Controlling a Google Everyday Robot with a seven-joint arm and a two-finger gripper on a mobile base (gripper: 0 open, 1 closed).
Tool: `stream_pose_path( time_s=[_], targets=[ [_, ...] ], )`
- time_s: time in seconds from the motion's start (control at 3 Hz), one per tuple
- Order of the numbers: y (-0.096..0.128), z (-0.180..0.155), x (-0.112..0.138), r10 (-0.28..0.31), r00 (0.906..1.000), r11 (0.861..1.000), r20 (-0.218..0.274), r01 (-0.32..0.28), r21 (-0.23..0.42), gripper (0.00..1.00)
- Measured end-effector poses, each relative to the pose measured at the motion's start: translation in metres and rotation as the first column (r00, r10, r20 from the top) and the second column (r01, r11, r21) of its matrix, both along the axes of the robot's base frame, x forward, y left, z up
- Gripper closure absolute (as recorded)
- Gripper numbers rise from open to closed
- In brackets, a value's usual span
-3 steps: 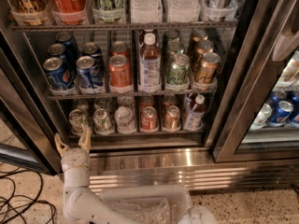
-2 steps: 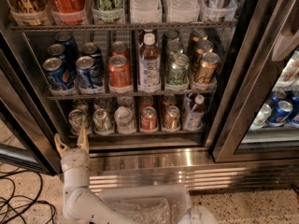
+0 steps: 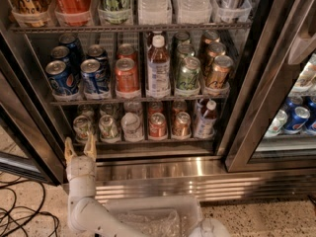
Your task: Pick 7up can from bottom shelf of fridge
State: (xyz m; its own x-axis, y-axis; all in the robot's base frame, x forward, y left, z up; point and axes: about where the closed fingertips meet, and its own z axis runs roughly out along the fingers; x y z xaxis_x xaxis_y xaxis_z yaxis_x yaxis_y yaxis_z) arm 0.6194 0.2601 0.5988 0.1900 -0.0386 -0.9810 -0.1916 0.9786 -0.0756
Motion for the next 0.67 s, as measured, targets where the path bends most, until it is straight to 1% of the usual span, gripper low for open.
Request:
stream_pose_path(
  time_s=[0.33, 0.67],
  targets=[
    [-0.015, -0.004, 0.011, -0.069, 0.9974, 0.998, 0.019, 0.069, -0.005, 0.23],
    [-0.025, -0.009, 0.024, -0.135, 0.9901, 0.991, 0.039, 0.135, 0.002, 0.1]
  ],
)
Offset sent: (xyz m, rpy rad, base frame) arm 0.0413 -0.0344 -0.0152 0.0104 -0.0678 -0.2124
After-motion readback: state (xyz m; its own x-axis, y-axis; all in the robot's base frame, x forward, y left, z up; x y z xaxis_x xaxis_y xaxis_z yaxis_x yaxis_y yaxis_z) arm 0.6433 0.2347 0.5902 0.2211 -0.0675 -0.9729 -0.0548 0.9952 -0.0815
